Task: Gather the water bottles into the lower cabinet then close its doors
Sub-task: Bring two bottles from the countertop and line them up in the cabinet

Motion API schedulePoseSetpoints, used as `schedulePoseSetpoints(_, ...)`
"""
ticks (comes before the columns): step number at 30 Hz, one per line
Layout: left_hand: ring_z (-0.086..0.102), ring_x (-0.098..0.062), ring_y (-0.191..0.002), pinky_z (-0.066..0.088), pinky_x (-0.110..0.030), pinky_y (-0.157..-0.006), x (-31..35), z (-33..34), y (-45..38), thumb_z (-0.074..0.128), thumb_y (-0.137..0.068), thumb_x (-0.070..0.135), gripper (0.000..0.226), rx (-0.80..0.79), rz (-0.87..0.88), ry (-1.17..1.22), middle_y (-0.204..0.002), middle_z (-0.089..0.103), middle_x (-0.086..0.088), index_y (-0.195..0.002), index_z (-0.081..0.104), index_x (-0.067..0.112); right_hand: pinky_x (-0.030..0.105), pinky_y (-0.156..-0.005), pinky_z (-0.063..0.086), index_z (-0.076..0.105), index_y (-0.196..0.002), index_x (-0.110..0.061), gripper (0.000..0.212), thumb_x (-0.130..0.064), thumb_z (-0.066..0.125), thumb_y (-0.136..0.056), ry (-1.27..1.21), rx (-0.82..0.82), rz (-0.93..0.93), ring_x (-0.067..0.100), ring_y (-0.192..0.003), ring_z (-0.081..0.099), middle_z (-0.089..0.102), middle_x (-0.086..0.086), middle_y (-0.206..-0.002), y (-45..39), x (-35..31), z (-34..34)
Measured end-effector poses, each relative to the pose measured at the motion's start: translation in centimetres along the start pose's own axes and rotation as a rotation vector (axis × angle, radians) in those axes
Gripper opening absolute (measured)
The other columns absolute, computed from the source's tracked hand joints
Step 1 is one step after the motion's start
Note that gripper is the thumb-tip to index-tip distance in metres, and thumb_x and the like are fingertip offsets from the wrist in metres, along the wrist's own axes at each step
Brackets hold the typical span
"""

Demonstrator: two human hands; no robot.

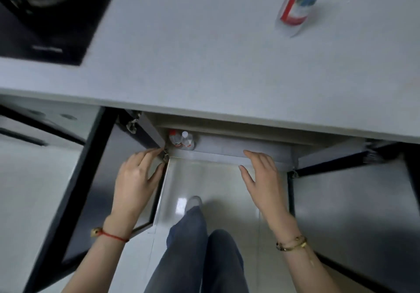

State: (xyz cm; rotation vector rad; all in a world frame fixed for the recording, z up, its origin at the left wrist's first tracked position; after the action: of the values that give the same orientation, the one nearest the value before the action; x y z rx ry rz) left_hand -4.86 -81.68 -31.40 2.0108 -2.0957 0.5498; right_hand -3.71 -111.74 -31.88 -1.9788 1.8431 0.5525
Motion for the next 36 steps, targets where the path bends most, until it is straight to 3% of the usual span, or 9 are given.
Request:
schedulePoseSetpoints(6,0.065,-0.027,-0.098,0.054,-0.044,-0.084,7.2,-11.9,-1.0,0.058,-0.091,0.026,0.033,0.046,0.118,0.045,-0.110,0.070,-0.007,-0.119,0.066,0.010,0.035,-0.099,0.044,0.054,-0.132,-0.011,0.039,-0.024,0.058,-0.095,0.034,0.040,0.063,0.023,-0.116,0.054,0.060,0.008,-0.124,3.2,-6.0,-13.4)
schedulePoseSetpoints(13,0.063,-0.026,-0.098,0.052,-0.040,-0.084,12.3,-18.4,-5.5,0.066,-0.091,0.019,0.031,0.053,0.241,0.104,-0.108,0.069,-0.007,-0.121,0.064,0.010,0.027,-0.099,0.041,0.053,-0.133,-0.015,0.039,-0.027,0.056,-0.096,0.020,0.145,0.130,0.014,-0.119,0.048,0.059,0.004,-0.126,3.8,-8.6,-20.4)
schedulePoseSetpoints(18,0.063,-0.028,-0.105,0.051,-0.040,-0.088,14.6,-19.3,-10.5,0.064,-0.092,0.021,0.032,0.061,0.331,0.146,-0.112,0.070,-0.006,-0.123,0.064,0.012,0.033,-0.101,0.043,0.053,-0.134,-0.013,0.040,-0.027,0.056,-0.096,0.016,0.218,0.184,0.018,-0.121,0.050,0.059,0.004,-0.127,2.2,-8.8,-22.7)
schedulePoseSetpoints(22,0.062,-0.027,-0.108,0.047,-0.035,-0.090,17.9,-19.7,-14.8,0.067,-0.091,0.019,0.034,0.060,0.404,0.169,-0.115,0.070,-0.006,-0.124,0.064,0.012,0.025,-0.101,0.037,0.052,-0.136,-0.015,0.040,-0.028,0.054,-0.097,0.016,0.302,0.251,0.016,-0.125,0.045,0.056,0.002,-0.131,0.6,-8.2,-24.9)
schedulePoseSetpoints(28,0.062,-0.030,-0.110,0.050,-0.041,-0.090,24.3,-19.0,-22.3,0.066,-0.091,0.023,0.038,0.065,0.511,0.190,-0.118,0.069,-0.008,-0.128,0.061,0.012,0.024,-0.100,0.034,0.051,-0.136,-0.014,0.041,-0.028,0.055,-0.098,0.060,0.405,0.300,0.016,-0.125,0.045,0.057,0.004,-0.132,-3.4,-5.2,-29.4)
schedulePoseSetpoints(31,0.063,-0.033,-0.106,0.051,-0.042,-0.085,27.8,-17.8,-26.4,0.067,-0.090,0.022,0.039,0.078,0.520,0.172,-0.119,0.069,-0.010,-0.128,0.060,0.011,0.025,-0.101,0.034,0.052,-0.136,-0.013,0.041,-0.028,0.055,-0.097,0.087,0.429,0.301,0.020,-0.124,0.048,0.058,0.005,-0.133,-5.9,-2.6,-31.8)
schedulePoseSetpoints(36,0.059,-0.035,-0.112,0.048,-0.044,-0.091,32.6,-14.4,-32.7,0.067,-0.088,0.019,0.047,0.068,0.441,0.067,-0.129,0.063,-0.012,-0.132,0.056,0.009,0.025,-0.102,0.035,0.051,-0.136,-0.016,0.042,-0.031,0.054,-0.097,0.106,0.432,0.298,0.020,-0.127,0.049,0.056,0.003,-0.136,-10.3,2.7,-35.9)
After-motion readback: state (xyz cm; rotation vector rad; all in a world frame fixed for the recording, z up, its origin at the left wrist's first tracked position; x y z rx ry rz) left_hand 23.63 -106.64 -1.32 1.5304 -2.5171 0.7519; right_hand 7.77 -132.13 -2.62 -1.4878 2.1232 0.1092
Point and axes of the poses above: each hand's wrist, its own y-axis away from the middle knuckle, its own z-axis out of the palm, x = y × z, the point moved 1 cm from there along -y, towards the middle knuckle
